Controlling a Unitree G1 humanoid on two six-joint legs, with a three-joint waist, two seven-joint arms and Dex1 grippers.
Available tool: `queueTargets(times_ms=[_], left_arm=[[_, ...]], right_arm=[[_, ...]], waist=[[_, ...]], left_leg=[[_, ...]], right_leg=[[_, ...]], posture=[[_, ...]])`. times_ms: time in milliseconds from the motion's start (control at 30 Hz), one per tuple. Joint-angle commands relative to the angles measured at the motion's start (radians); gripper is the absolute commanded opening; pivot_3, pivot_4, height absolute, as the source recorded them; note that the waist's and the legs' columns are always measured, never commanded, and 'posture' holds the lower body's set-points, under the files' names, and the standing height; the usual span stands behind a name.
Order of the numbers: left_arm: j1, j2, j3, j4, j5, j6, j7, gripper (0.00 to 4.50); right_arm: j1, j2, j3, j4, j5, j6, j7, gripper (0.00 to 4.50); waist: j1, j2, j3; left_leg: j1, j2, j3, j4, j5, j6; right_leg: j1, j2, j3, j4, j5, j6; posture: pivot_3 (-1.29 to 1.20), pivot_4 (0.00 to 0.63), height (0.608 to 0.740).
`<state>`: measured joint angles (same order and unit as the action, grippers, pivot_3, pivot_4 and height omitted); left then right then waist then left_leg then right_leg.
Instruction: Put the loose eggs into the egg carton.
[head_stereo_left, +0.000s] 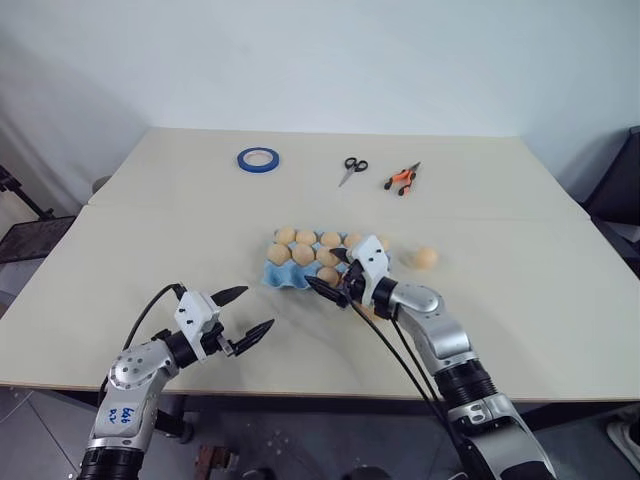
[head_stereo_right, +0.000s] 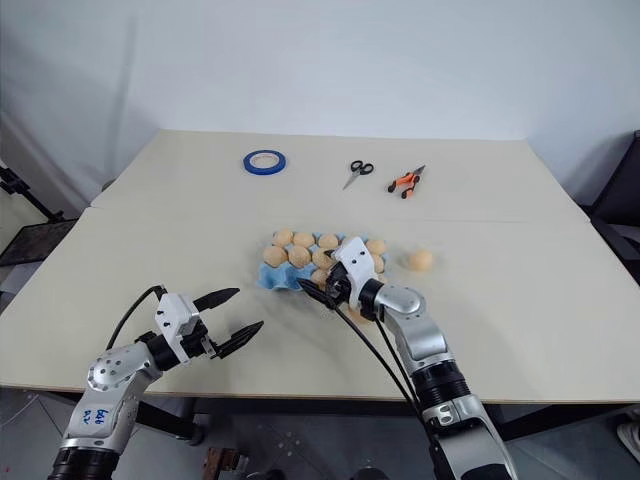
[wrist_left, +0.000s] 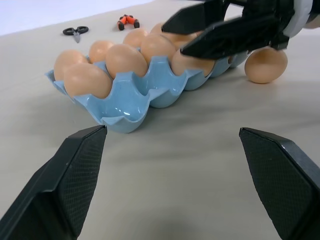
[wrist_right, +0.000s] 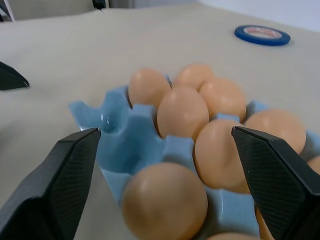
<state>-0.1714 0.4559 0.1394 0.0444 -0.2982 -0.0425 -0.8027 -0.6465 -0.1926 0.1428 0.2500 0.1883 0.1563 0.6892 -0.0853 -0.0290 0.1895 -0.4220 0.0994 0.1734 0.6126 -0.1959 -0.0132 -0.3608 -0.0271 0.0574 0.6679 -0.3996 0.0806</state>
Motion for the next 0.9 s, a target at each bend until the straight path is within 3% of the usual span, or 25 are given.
queueTargets(times_ms=[33,167,367,667,900], left_arm=[[-0.023,0.018,0.007,-0.043,-0.029,0.01,-0.008,4.5],[-0.054,0.021,-0.023,-0.036,-0.038,0.027,-0.044,4.5],[-0.104,-0.001,-0.086,-0.009,-0.037,0.052,-0.095,4.5],[-0.2,-0.053,-0.186,0.067,-0.007,0.034,-0.152,4.5],[-0.266,-0.084,-0.198,0.152,0.003,0.008,-0.159,4.5]], right_arm=[[0.049,-0.06,-0.059,-0.18,0.077,0.0,0.062,4.44],[0.183,-0.17,-0.17,-0.306,0.147,-0.005,0.098,4.44],[0.401,-0.261,-0.364,-0.356,0.148,-0.061,0.012,4.44],[0.685,-0.223,-0.559,-0.324,0.121,-0.205,-0.15,4.44],[0.69,-0.214,-0.535,-0.269,0.12,-0.239,-0.151,4.44]], waist=[[0.004,0.0,0.0],[0.014,-0.001,0.0],[0.027,-0.001,0.0],[0.028,-0.001,0.0],[0.019,-0.001,0.0]], left_leg=[[0.0,0.0,0.0,-0.001,0.0,0.0],[-0.001,0.0,-0.002,-0.001,-0.002,0.001],[0.0,0.0,0.001,0.0,-0.003,0.001],[0.001,0.0,0.0,0.001,-0.003,0.0],[0.002,0.0,0.001,0.001,-0.002,0.001]], right_leg=[[0.0,0.0,0.0,-0.001,0.0,0.0],[0.003,-0.001,0.0,-0.006,0.0,0.0],[0.003,0.0,0.002,-0.008,0.0,0.0],[0.004,0.001,0.003,-0.007,0.0,0.0],[0.004,0.001,0.003,-0.006,0.0,0.001]], posture=[[0.0,0.15,0.74],[0.0,0.15,0.74],[0.0,0.15,0.74],[0.0,0.15,0.74],[0.0,0.15,0.74]])
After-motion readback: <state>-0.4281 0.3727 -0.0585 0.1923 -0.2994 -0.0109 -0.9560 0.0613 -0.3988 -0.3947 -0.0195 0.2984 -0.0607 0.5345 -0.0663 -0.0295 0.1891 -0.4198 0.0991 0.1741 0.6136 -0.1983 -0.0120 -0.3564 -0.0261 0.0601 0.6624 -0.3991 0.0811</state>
